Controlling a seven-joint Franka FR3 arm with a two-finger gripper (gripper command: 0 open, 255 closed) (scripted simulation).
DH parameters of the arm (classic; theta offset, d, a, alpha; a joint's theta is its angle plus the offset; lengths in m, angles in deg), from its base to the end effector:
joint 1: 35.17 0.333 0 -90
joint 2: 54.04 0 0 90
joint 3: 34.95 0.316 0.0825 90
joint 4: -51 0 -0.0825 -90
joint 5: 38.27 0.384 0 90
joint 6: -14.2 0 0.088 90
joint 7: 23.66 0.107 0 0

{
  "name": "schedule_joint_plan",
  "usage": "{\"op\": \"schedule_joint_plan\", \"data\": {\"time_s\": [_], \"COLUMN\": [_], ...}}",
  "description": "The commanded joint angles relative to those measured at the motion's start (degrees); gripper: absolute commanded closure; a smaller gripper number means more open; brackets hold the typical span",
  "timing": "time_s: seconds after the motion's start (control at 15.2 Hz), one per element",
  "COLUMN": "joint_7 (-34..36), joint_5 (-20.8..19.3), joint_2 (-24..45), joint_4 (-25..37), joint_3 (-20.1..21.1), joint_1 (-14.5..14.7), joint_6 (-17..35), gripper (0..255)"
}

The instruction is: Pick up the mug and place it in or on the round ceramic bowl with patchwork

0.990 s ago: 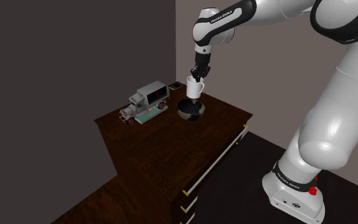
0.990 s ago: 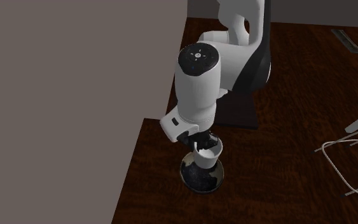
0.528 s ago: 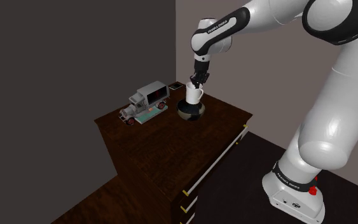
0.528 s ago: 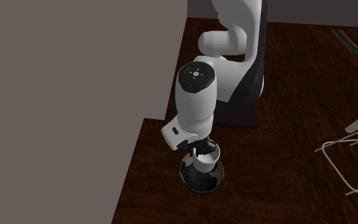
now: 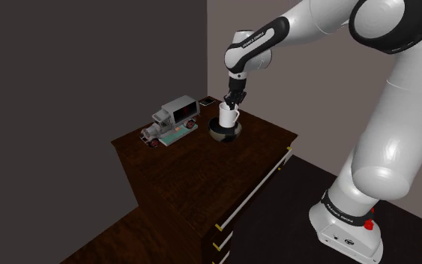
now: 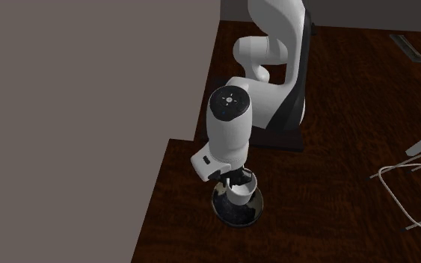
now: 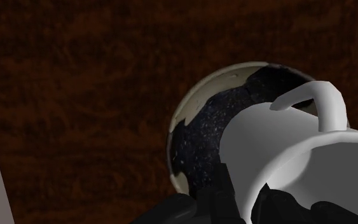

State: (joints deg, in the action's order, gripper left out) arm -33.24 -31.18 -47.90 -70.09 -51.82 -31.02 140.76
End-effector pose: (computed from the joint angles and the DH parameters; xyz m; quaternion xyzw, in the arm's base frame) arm 0.5459 -0.1170 0.3663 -0.9974 0.0636 -0.0036 0.0340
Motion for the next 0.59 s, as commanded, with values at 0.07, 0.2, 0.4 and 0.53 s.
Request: {"op": "schedule_joint_plan", "data": {"time_s": [0.07, 0.2, 0.4, 0.53], "joint_7": [0.0, 0.0, 0.0, 0.0], "joint_5": [0.0, 0.0, 0.0, 0.0], "joint_2": [0.0, 0.0, 0.0, 0.0], "joint_4": [0.0, 0.0, 0.0, 0.0], "joint_3": [0.0, 0.0, 0.0, 0.0], "joint_1": [0.0, 0.0, 0.0, 0.0], "joint_6": [0.1, 0.1, 0.1, 0.1], "gripper": [255, 255, 0, 0]}}
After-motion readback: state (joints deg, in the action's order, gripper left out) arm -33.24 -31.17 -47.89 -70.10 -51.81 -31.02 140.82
